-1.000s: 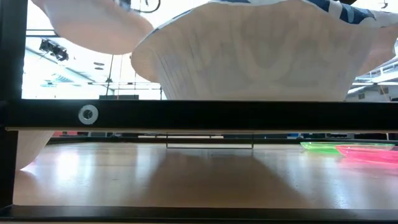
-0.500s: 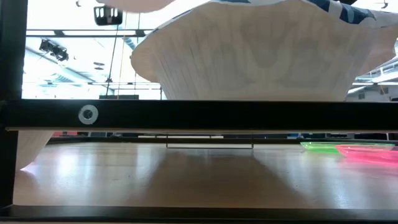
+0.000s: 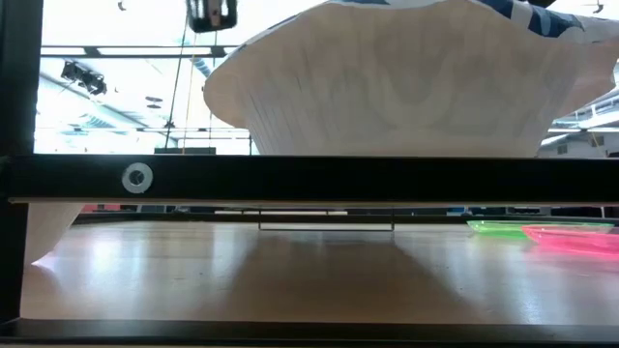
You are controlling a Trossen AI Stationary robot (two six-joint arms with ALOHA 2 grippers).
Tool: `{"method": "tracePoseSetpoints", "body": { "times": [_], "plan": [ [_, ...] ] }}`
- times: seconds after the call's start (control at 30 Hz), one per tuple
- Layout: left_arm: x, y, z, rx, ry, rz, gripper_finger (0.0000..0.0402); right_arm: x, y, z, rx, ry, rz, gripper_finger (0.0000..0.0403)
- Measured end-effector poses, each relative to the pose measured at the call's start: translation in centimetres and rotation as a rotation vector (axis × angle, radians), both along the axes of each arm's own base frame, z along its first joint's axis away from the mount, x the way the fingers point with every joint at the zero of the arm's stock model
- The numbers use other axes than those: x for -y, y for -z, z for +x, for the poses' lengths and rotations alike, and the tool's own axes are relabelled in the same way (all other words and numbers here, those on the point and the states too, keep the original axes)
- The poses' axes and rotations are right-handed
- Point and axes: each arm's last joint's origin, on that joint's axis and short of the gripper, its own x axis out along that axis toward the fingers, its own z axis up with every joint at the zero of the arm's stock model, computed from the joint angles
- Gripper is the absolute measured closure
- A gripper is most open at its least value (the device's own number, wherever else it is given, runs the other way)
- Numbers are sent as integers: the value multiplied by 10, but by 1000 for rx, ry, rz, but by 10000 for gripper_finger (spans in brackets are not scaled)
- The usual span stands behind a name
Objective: Place and stack plates onto a shelf
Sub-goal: Stack the blue patterned bowl on the blue patterned bowl on the shelf
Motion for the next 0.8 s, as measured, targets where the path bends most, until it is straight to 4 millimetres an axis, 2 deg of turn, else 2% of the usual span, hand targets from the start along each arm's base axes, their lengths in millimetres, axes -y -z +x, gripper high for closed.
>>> {"method": "tracePoseSetpoints", "body": {
  "times": [0.17,0.4,0.8],
  "plan": [
    [0,13,18,13,-26,11,393,1,-5,-9,0,-19,-18,192],
    [-1,34,32,-54,-94,20,393,2,-9,-24,-22,-25,-47,192],
    [1,66,51,-148,-164,32,393,3,-12,-30,-15,-41,-76,192]
  ]
}}
